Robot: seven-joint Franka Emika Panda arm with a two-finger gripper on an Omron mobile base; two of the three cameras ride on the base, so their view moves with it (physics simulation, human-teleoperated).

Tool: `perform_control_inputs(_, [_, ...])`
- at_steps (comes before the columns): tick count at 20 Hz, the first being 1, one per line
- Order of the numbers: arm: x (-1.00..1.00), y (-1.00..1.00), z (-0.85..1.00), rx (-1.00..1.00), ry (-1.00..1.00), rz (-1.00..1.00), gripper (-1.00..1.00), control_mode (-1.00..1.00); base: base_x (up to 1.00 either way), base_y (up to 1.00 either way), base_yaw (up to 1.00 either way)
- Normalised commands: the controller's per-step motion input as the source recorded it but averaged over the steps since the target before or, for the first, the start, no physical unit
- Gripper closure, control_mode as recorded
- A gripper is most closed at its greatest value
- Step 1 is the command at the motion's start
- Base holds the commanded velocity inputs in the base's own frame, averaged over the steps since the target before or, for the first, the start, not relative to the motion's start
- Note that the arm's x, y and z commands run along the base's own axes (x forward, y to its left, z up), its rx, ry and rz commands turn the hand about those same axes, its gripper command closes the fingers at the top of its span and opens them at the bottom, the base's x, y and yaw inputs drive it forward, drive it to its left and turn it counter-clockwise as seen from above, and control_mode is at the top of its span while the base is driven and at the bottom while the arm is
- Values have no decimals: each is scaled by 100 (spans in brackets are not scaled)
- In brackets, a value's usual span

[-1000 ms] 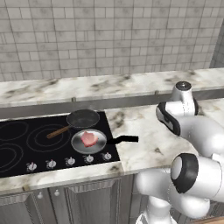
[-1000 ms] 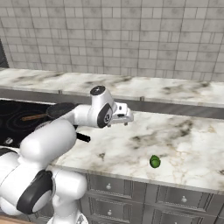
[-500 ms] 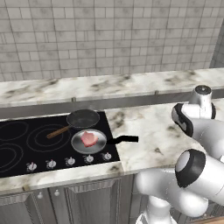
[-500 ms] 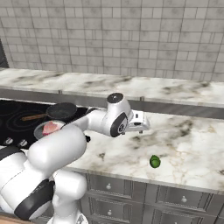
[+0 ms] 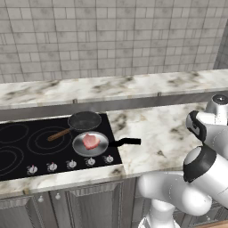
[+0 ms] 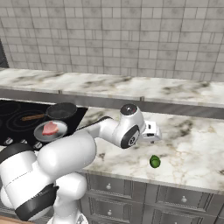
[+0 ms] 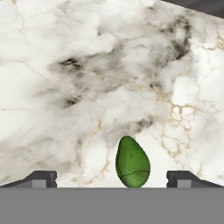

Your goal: Place both pans onto different burners. Then place the avocado and the steak on different pans.

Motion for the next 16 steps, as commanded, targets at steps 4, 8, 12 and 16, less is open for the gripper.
perform_control_inputs(4, [0,-5,-16,0,0,0,-100,-100,0,0,0])
perform_control_inputs(8, [-1,-2,-18,0,0,0,-100,-100,0,0,0])
perform_control_inputs(12, [-13,-11,-21,0,0,0,-100,-100,0,0,0])
perform_control_inputs(16, [-12,-13,-25,0,0,0,-100,-100,0,0,0])
